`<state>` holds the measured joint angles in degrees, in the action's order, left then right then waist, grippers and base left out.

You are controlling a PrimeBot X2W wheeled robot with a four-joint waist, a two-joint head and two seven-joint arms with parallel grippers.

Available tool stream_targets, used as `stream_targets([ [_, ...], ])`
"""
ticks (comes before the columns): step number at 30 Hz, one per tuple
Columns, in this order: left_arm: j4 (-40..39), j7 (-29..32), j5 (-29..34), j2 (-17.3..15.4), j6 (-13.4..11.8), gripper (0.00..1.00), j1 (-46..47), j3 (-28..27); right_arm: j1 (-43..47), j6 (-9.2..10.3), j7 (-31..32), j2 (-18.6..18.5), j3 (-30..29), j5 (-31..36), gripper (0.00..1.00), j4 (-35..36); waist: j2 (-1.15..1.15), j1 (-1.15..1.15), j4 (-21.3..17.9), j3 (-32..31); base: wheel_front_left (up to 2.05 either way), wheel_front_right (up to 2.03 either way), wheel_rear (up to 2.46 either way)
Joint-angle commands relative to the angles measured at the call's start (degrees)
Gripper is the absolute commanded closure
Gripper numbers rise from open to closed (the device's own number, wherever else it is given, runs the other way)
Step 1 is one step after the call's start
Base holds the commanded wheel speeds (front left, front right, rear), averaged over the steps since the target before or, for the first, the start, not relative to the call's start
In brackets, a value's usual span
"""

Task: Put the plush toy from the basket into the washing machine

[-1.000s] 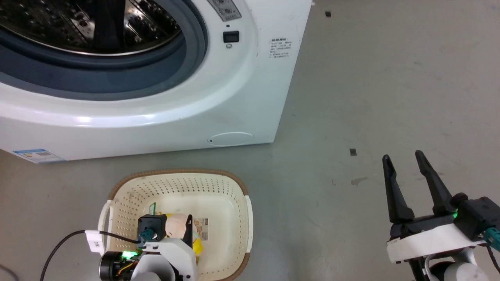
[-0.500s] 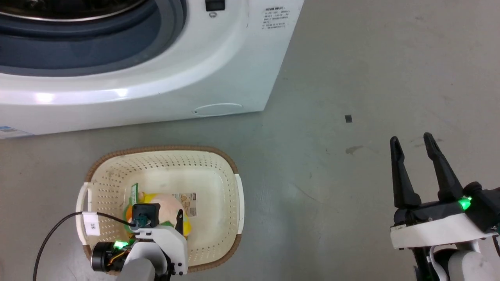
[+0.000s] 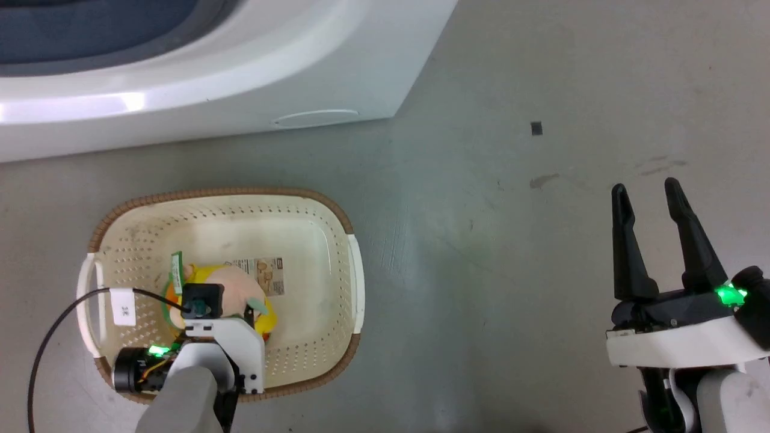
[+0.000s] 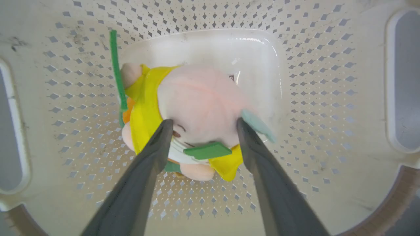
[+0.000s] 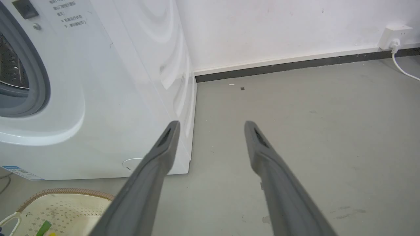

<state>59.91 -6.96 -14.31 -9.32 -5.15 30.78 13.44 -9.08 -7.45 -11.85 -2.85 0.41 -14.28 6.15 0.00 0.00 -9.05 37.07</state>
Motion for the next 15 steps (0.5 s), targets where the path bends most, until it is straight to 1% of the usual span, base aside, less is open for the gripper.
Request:
stream_targets([
  [1,1.51,0.09,-0.69,-0.59,-0.44,0.00,1.71,0.40,-1.28,-0.03,-0.67,-0.02,0.18,-0.53,0.00,0.52,0.00,0.00,-0.41,1.64,0.00,0.00,0.00],
  [7,5.08,-0.16,-1.49,-1.51,0.05,0.00,5.61,1.84,-2.19,-0.03,-1.38,-0.02,0.42,-1.36,0.00,1.29,0.00,0.00,-1.06,5.84,0.00,0.00,0.00],
  [13,8.65,-1.55,-2.27,-2.32,-0.16,0.00,9.40,3.25,-3.44,-0.03,-2.10,-0.02,0.75,-2.25,0.00,1.73,0.00,0.00,-1.82,10.01,0.00,0.00,0.00],
  [15,9.85,-1.48,-2.46,-2.41,0.22,0.00,10.29,3.94,-3.80,-0.03,-2.34,-0.02,0.81,-2.64,0.00,1.77,0.00,0.00,-2.13,11.07,0.00,0.00,0.00],
])
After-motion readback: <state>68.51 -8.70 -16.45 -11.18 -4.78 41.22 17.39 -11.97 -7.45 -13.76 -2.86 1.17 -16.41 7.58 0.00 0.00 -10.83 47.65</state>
